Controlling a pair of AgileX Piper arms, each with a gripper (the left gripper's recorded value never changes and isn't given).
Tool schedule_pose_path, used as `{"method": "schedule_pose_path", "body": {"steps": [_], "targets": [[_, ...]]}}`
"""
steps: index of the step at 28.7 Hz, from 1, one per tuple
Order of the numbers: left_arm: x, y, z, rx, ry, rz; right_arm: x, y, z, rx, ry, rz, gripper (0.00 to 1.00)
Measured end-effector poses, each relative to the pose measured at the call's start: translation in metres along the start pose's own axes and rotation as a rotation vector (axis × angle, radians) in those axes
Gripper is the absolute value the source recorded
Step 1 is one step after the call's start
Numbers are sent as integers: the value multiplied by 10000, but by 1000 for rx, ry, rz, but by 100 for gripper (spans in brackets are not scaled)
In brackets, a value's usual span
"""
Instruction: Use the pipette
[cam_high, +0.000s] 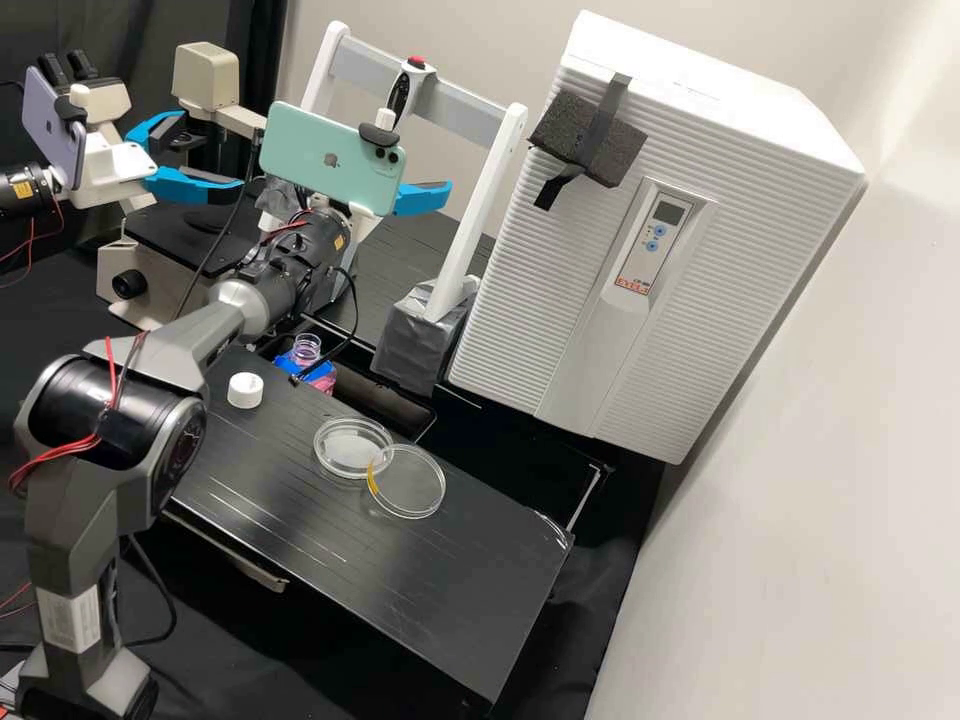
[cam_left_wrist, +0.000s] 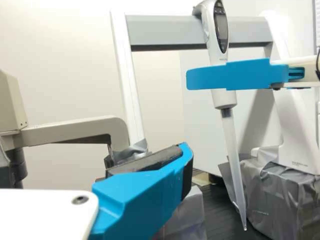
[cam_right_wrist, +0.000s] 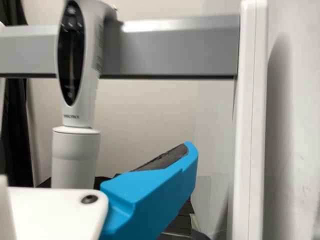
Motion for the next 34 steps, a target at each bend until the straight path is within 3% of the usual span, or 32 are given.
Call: {"method": "schedule_pose_path", "body": {"steps": [3,9,16,25,34], "targets": [[-13,-28,4,8,-6,-11,23,-2,6,3,-9,-2,0],[-16,-34,4,5,-7,-13,36,26,-27,-14,-2,2,0],[-17,-32,-9,-8,-3,-13,35,29,-15,9,-15,5,0],[-33,-56,-36,-9,3,-21,35,30,-14,-13,-16,6,0],[-36,-59,-48,-7,6,-23,34,15,-20,8,-25,6,0]]}}
